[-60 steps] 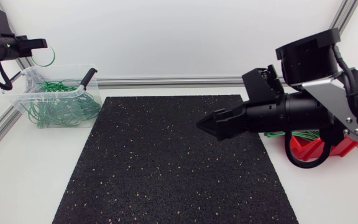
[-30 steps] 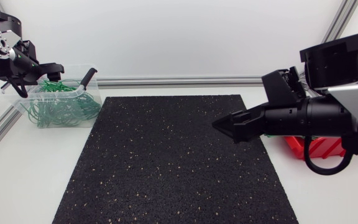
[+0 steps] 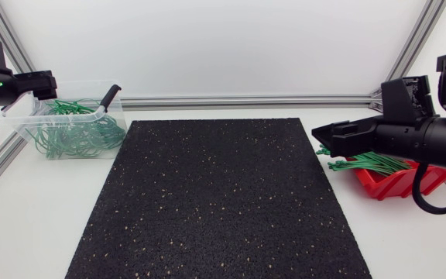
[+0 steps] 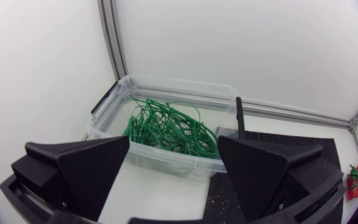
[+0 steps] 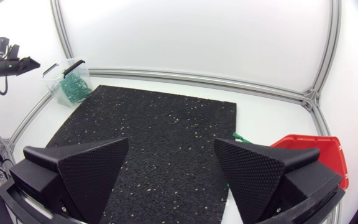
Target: Take a green cable tie from the red box, thread the tail through the head to close it, then place it in the transparent bin on the left.
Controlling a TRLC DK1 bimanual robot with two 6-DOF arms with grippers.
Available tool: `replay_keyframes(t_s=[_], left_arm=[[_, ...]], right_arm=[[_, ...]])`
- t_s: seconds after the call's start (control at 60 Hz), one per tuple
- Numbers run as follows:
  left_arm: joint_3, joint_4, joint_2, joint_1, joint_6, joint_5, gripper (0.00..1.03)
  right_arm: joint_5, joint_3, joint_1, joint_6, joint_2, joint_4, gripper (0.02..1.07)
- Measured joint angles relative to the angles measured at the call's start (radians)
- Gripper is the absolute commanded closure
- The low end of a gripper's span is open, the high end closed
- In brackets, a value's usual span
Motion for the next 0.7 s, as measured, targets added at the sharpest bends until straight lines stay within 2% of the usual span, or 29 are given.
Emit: replay_keyframes(t_s=[0.133, 0.383, 0.7], left_arm=[[-0.126, 0.043, -0.095, 0.0, 0.009, 0.014, 0.03], [-0.353, 0.15, -0.319, 0.009, 0.03, 0.05, 0.03], [-0.585, 0.213, -0.579, 0.009, 0.051, 0.08, 0.03]], right_arm=[[0.037, -0.054, -0.035, -0.016, -0.054, 0.026, 0.07], [0.041, -0.135, -0.14, -0.057, -0.157, 0.055, 0.07], [0.042, -0.247, -0.221, -0.068, -0.344, 0.065, 0.07]])
